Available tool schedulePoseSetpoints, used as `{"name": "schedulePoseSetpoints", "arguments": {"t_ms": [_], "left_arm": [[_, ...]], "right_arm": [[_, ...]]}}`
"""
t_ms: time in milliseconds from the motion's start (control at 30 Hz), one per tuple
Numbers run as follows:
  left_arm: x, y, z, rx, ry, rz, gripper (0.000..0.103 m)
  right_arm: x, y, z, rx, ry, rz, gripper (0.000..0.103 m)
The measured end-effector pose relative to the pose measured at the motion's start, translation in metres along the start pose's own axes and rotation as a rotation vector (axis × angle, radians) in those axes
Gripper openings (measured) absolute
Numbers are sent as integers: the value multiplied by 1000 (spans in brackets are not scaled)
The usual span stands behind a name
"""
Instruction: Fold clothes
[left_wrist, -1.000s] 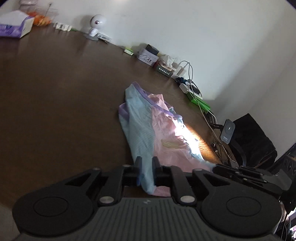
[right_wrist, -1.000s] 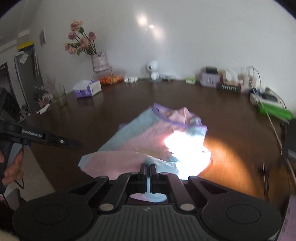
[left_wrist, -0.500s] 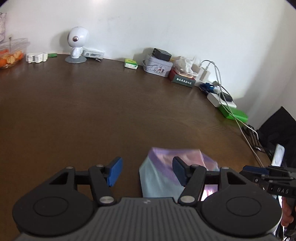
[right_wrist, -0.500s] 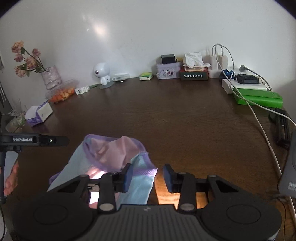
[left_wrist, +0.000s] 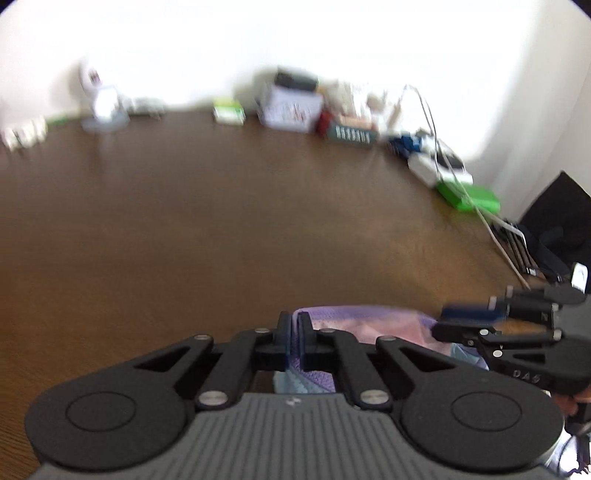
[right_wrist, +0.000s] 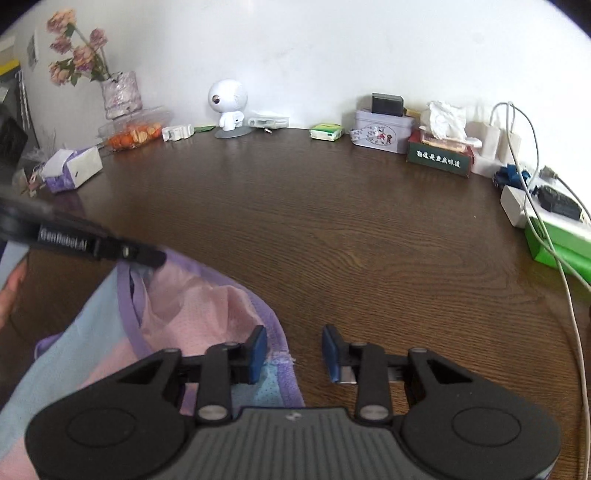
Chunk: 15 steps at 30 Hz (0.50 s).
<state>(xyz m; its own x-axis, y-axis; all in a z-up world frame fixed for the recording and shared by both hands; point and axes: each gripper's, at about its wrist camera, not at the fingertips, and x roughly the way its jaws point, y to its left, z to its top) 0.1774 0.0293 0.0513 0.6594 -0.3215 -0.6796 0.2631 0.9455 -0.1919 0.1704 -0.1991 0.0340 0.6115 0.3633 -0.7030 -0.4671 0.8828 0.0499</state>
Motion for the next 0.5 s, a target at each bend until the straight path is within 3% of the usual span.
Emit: {"name": "schedulePoseSetpoints", "arguments": {"t_ms": [67,133,300,400,500], "left_arm": [[-26,-14,4,46,-86,30,3],[-62,-36,4,103,-197,51,3],[-164,-78,-35,237,-427,95,4],[-193,-88,-86,270,-432,82,5],[-203,-87,-141,197,-331,24,5]], "right_arm": [[-6,10,2,-36,-35,-21,4],[-24,22,7,-63,-124,-60,4],[-121,57,7,-117,-367,-170,4],[-177,86,-25,-202,-431,-216,4],[-204,107,-75,-234,-384,-237,4]]}}
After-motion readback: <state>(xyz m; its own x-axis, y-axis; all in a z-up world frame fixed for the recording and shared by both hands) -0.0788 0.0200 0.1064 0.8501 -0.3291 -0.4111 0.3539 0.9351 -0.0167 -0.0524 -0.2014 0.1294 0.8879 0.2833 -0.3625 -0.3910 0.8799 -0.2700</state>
